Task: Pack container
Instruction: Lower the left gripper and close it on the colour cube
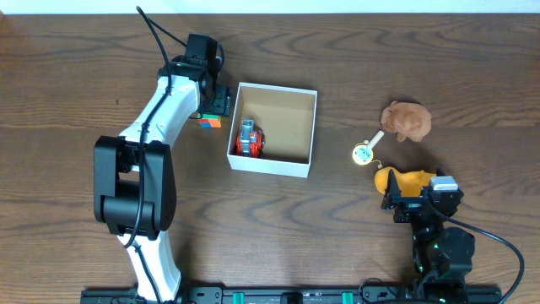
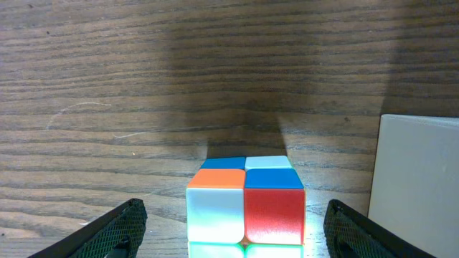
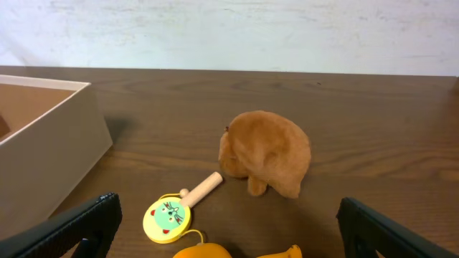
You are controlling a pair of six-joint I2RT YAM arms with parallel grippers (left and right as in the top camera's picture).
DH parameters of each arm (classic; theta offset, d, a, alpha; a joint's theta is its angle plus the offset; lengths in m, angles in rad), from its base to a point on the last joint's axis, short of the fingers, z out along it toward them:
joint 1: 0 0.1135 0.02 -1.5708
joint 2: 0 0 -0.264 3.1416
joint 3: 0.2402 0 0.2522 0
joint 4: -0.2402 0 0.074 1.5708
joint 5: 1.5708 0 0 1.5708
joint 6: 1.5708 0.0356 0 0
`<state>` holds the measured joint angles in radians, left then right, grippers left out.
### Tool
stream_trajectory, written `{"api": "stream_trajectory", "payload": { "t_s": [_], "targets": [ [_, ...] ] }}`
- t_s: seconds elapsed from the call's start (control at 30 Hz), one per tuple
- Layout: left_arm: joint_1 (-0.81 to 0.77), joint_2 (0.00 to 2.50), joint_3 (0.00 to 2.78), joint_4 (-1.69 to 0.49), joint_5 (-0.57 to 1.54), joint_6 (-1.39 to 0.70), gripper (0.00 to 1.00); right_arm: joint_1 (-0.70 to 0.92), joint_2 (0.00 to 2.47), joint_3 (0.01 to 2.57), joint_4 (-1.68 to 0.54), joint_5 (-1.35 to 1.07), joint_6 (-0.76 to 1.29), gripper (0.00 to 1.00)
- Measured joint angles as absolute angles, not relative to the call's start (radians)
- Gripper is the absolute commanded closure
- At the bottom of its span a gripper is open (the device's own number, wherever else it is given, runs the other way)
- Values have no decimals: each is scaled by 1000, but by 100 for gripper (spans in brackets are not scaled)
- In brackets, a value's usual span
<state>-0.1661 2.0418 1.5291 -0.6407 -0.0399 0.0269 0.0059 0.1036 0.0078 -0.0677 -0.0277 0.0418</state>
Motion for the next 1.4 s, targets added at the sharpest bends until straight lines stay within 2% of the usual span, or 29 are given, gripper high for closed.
{"api": "stream_trajectory", "payload": {
  "t_s": [0.37,0.47,1.0,1.07,1.13,1.4],
  "targets": [
    [-166,2084,1529,-644,-36,27,20,6,104,8,-68,-28,42,1],
    [-166,2084,1529,-643,-35,25,28,6,104,8,-67,-28,41,1],
    [-166,2142,1528,-642,-33,27,28,6,104,8,-67,-28,41,1],
    [-166,2142,1528,-641,-33,25,36,6,104,8,-68,-28,41,1],
    [-166,2142,1528,-638,-33,23,40,6,104,8,-68,-28,41,1],
    [-166,2142,1528,-632,-33,26,41,6,104,8,-68,-28,41,1]
  ]
}}
